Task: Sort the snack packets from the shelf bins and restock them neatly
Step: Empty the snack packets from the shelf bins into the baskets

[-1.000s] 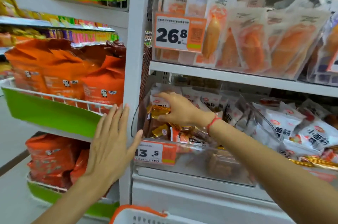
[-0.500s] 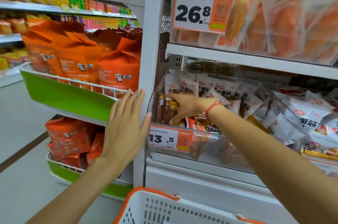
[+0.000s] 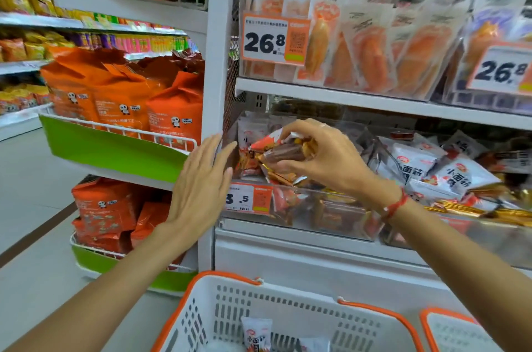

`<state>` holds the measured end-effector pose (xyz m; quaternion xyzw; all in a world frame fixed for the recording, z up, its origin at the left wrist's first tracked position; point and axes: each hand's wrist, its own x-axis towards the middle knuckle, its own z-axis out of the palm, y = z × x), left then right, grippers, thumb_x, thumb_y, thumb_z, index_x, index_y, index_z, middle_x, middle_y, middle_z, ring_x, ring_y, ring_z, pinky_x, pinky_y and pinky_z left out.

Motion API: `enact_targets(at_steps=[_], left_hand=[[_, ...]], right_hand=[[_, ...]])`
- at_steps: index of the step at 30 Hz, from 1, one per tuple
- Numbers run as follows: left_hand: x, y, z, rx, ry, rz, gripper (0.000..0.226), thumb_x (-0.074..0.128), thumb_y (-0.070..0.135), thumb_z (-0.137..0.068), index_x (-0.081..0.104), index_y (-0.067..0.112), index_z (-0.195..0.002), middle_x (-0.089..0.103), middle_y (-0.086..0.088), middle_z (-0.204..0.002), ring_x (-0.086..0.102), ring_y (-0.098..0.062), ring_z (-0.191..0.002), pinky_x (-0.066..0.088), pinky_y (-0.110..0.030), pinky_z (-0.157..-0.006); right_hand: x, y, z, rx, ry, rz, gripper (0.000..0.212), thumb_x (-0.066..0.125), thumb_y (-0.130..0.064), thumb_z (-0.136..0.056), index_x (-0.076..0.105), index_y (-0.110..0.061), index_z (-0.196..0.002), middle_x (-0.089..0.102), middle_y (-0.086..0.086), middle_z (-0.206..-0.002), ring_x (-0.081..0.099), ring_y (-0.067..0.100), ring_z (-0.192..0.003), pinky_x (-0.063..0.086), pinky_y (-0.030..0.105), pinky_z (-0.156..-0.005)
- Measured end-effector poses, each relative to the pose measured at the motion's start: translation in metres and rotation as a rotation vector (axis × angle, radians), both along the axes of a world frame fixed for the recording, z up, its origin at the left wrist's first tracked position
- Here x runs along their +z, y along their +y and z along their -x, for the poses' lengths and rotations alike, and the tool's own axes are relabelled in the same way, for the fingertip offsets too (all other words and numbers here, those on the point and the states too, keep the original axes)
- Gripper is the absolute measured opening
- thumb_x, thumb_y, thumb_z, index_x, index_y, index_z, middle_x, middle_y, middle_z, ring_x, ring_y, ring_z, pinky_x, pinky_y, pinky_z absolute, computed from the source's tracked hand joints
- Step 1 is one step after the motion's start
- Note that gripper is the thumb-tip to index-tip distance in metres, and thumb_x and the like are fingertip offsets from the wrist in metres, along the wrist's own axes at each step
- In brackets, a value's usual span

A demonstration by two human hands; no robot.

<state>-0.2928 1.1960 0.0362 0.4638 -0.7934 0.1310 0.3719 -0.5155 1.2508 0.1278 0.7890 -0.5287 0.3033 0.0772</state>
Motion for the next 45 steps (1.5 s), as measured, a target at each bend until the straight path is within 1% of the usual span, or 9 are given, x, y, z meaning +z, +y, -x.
enact_targets(at_steps=[9, 14, 17, 21, 26, 32, 35, 41, 45], left_hand=[[-0.025, 0.023, 0.022, -0.128, -0.271, -0.139, 0.05, 0.05, 0.02, -0.092, 0.045, 0.007, -0.14, 0.053, -0.014, -0.133, 0.048, -0.035, -0.121, 0.037, -0.05, -0.107], [-0.022, 0.028, 0.024, -0.127, -0.21, -0.135, 0.05, 0.047, 0.026, -0.093, 0.046, 0.007, -0.138, 0.053, -0.014, -0.134, 0.046, -0.034, -0.124, 0.033, -0.049, -0.107], [-0.018, 0.027, 0.024, -0.108, -0.19, -0.156, 0.048, 0.042, 0.034, -0.095, 0.051, 0.011, -0.135, 0.057, -0.009, -0.132, 0.049, -0.03, -0.125, 0.031, -0.048, -0.107], [0.006, 0.014, 0.033, -0.134, -0.056, -0.153, 0.041, 0.037, 0.039, -0.096, 0.062, 0.017, -0.12, 0.064, -0.001, -0.12, 0.054, -0.023, -0.116, 0.037, -0.041, -0.099], [0.037, -0.023, 0.067, -0.244, 0.049, -0.168, 0.03, 0.056, 0.02, -0.094, 0.058, 0.027, -0.123, 0.054, 0.011, -0.13, 0.043, -0.012, -0.125, 0.042, -0.031, -0.092], [0.046, -0.09, 0.107, -0.119, -0.428, -0.416, 0.073, 0.058, 0.046, -0.091, 0.02, 0.031, -0.152, 0.023, -0.004, -0.158, 0.022, -0.026, -0.143, 0.026, -0.041, -0.113], [0.043, -0.109, 0.114, -0.09, -0.543, -0.509, 0.061, 0.058, 0.044, -0.092, 0.034, 0.034, -0.147, 0.042, -0.002, -0.15, 0.041, -0.026, -0.134, 0.039, -0.039, -0.106], [0.046, -0.11, 0.112, 0.001, -0.725, -0.35, 0.05, 0.053, 0.014, -0.095, 0.047, 0.036, -0.139, 0.056, 0.0, -0.136, 0.052, -0.025, -0.123, 0.042, -0.031, -0.084], [0.047, -0.102, 0.107, 0.068, -0.657, -0.235, 0.032, 0.05, 0.023, -0.098, 0.054, 0.029, -0.129, 0.062, -0.006, -0.123, 0.057, -0.029, -0.115, 0.035, -0.032, -0.073]], right_hand=[[-0.071, 0.119, 0.038, -0.01, 0.121, -0.423, 0.047, 0.068, -0.06, -0.065, 0.059, -0.036, -0.105, 0.063, -0.013, -0.101, 0.059, 0.009, -0.093, 0.052, 0.039, -0.074], [-0.117, 0.112, 0.039, 0.013, 0.269, -0.758, 0.066, 0.072, -0.043, -0.08, 0.043, -0.037, -0.139, 0.049, -0.003, -0.138, 0.049, 0.02, -0.122, 0.042, 0.034, -0.094], [-0.107, 0.104, 0.041, 0.004, 0.229, -0.651, 0.063, 0.065, -0.037, -0.09, 0.035, -0.04, -0.145, 0.04, -0.007, -0.149, 0.04, 0.016, -0.132, 0.04, 0.035, -0.101], [-0.061, 0.085, 0.054, -0.046, 0.07, -0.321, 0.044, 0.064, -0.029, -0.089, 0.053, -0.036, -0.131, 0.056, -0.012, -0.131, 0.046, -0.005, -0.11, 0.046, 0.028, -0.089], [-0.023, 0.036, 0.08, -0.247, 0.175, -0.178, 0.039, 0.055, -0.025, -0.093, 0.053, -0.03, -0.132, 0.054, -0.003, -0.128, 0.049, 0.018, -0.116, 0.046, 0.033, -0.081], [-0.018, -0.047, 0.084, -0.574, 0.431, -0.328, 0.08, 0.046, -0.064, -0.089, 0.02, -0.021, -0.151, 0.034, 0.014, -0.149, 0.029, 0.035, -0.138, 0.03, 0.046, -0.109], [-0.031, -0.072, 0.086, -0.67, 0.483, -0.511, 0.097, 0.044, -0.077, -0.081, 0.008, -0.024, -0.154, 0.022, 0.015, -0.157, 0.018, 0.038, -0.144, 0.02, 0.053, -0.114], [-0.057, -0.088, 0.08, -0.555, 0.513, -0.368, 0.068, 0.066, -0.041, -0.085, 0.037, -0.027, -0.145, 0.055, 0.01, -0.13, 0.044, 0.037, -0.126, 0.048, 0.043, -0.089], [-0.047, -0.087, 0.088, -0.511, 0.281, -0.31, 0.017, 0.066, -0.02, -0.083, 0.064, -0.012, -0.097, 0.067, 0.011, -0.102, 0.062, 0.034, -0.098, 0.047, 0.035, -0.07]])
